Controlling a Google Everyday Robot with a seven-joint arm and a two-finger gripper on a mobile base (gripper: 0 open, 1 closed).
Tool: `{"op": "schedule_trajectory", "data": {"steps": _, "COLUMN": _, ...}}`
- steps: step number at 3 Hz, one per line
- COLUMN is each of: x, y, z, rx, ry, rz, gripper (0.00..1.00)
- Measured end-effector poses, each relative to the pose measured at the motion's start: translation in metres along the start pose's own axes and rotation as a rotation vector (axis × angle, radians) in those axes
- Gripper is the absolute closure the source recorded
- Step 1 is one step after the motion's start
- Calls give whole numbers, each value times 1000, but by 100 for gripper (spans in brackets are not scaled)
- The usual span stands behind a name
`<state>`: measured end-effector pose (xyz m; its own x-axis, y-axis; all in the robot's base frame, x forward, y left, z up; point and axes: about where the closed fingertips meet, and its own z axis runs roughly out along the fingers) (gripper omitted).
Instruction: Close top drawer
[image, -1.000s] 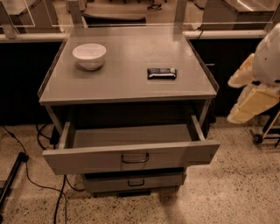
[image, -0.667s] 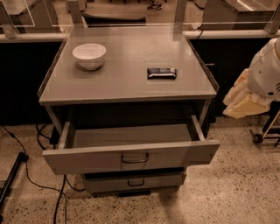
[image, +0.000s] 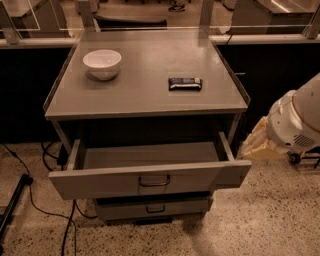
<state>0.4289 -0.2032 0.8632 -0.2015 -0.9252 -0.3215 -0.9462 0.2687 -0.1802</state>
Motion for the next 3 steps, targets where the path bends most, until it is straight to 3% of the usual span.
{"op": "schedule_trajectory", "data": {"steps": 1, "x": 20, "y": 15, "z": 52, "rx": -46, "ry": -11, "rz": 15, "gripper": 100}}
{"op": "schedule_trajectory", "data": {"steps": 2, "x": 21, "y": 15, "z": 53, "rx": -43, "ry": -9, "rz": 12, "gripper": 100}}
{"op": "schedule_trajectory", "data": {"steps": 3, "x": 35, "y": 16, "z": 71, "rx": -2, "ry": 10, "rz": -28, "gripper": 100}}
